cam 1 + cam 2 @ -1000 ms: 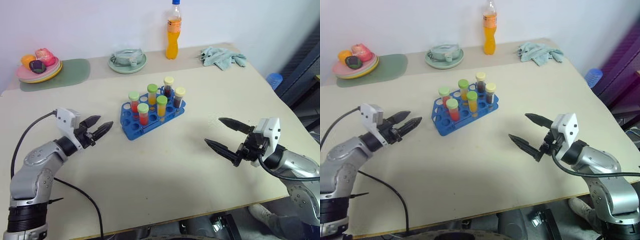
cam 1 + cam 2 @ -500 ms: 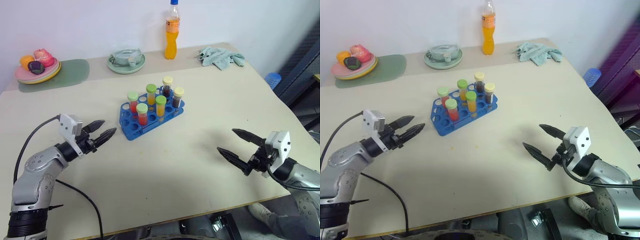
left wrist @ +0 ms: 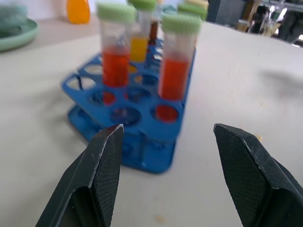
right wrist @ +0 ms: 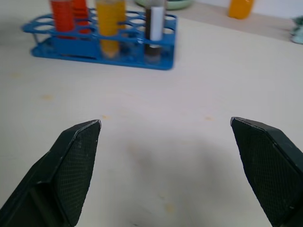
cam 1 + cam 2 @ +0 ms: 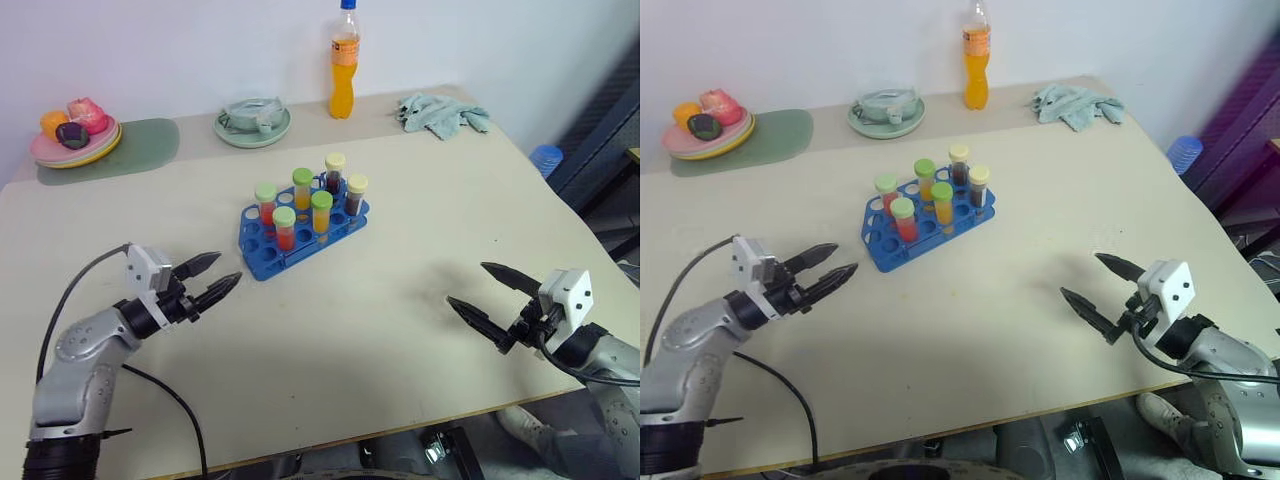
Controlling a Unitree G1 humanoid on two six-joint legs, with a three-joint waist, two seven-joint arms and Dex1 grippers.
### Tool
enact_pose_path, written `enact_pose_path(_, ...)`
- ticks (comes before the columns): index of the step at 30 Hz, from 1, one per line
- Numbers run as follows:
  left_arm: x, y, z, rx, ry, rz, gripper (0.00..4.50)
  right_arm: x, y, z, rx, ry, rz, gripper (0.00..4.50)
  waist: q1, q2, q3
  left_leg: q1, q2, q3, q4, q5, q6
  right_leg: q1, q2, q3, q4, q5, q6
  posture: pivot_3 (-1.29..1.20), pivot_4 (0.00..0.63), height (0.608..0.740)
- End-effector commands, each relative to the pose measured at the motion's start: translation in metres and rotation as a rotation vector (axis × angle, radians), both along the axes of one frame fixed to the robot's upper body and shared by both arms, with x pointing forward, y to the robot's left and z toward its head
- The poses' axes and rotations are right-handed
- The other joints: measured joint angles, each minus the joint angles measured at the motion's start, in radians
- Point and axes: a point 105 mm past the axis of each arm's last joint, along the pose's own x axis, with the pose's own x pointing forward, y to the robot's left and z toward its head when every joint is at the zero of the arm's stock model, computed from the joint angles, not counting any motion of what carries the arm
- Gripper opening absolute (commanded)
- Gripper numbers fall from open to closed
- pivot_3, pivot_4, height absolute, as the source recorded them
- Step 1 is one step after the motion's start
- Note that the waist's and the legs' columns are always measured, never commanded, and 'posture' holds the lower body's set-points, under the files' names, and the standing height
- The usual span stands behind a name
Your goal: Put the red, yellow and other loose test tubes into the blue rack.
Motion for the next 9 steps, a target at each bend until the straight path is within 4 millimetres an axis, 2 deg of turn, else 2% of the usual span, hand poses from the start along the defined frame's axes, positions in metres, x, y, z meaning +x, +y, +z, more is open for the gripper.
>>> enact_pose_path(1,-0.004,0.004,-0.002,0.05,-0.067,0.043,3.08,0.01,-0.012,0.01,-0.014,-0.066,-0.098,4.5,0.002,0.0,0.0,0.0,0.0,0.0,0.0,0.0,0.0,0.0,0.0,0.0,0.0,0.0,0.0,0.0,0.15,0.74)
enact_pose_path(9,-0.012,0.004,-0.01,0.051,-0.046,0.071,3.08,0.02,-0.002,0.014,0.0,-0.097,-0.094,4.5,0.004,0.001,0.001,0.0,0.0,0.0,0.0,0.0,0.0,0.0,0.0,0.0,0.0,0.0,0.0,0.0,0.15,0.74)
